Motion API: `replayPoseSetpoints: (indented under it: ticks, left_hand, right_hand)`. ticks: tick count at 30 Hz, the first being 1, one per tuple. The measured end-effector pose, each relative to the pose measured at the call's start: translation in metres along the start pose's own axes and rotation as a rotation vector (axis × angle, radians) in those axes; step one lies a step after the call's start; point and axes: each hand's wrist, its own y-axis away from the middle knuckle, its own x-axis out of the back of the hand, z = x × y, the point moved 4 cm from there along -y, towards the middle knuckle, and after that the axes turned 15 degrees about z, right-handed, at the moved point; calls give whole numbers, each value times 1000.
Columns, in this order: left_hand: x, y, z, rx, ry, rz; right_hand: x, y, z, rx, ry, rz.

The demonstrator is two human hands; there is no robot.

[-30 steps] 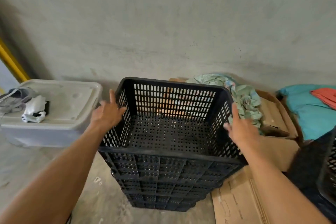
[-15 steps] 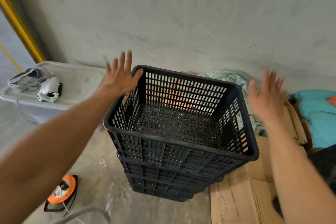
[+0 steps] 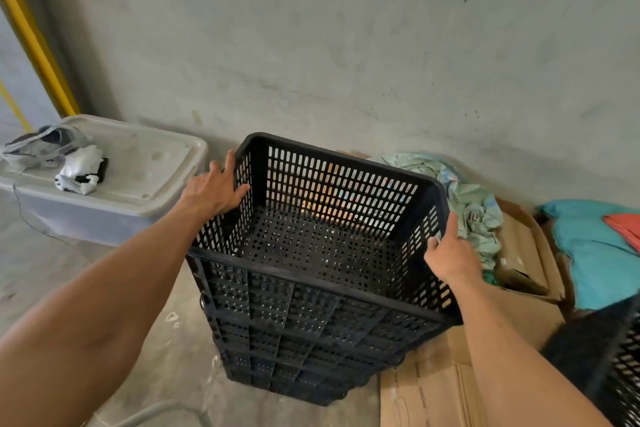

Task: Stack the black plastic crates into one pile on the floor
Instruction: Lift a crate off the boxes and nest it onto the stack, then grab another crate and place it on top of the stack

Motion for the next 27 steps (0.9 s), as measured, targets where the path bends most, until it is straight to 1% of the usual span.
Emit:
replayPoseSetpoints:
  ticks: [3,11,13,17,19,21,24,27]
  left_hand:
    - [0,3,0,-5,-24,18]
    - [11,5,8,2,-8,-69]
    - [12,4,7,0,-34,-91]
    - [21,-13,22,-23,-294,-113]
    - [32,-28,52,-73,-349,-75]
    - [46,-43,97,-161,-329,-8]
    - [71,-56,187,-310,-215,96]
    - [88,-48,295,-485,-60,134]
  right_hand:
    - [-3,1,1,2,16,1]
    - [3,4,4,-21,-64,36]
    - [3,5,6,-44,-155,37]
    - [12,10,17,-166,-462,45]
    - [18,14,27,-176,-480,52]
    - [25,17,46,-204,-470,33]
    - [44,19,96,-295,-481,58]
    - [67,27,167,-404,-461,145]
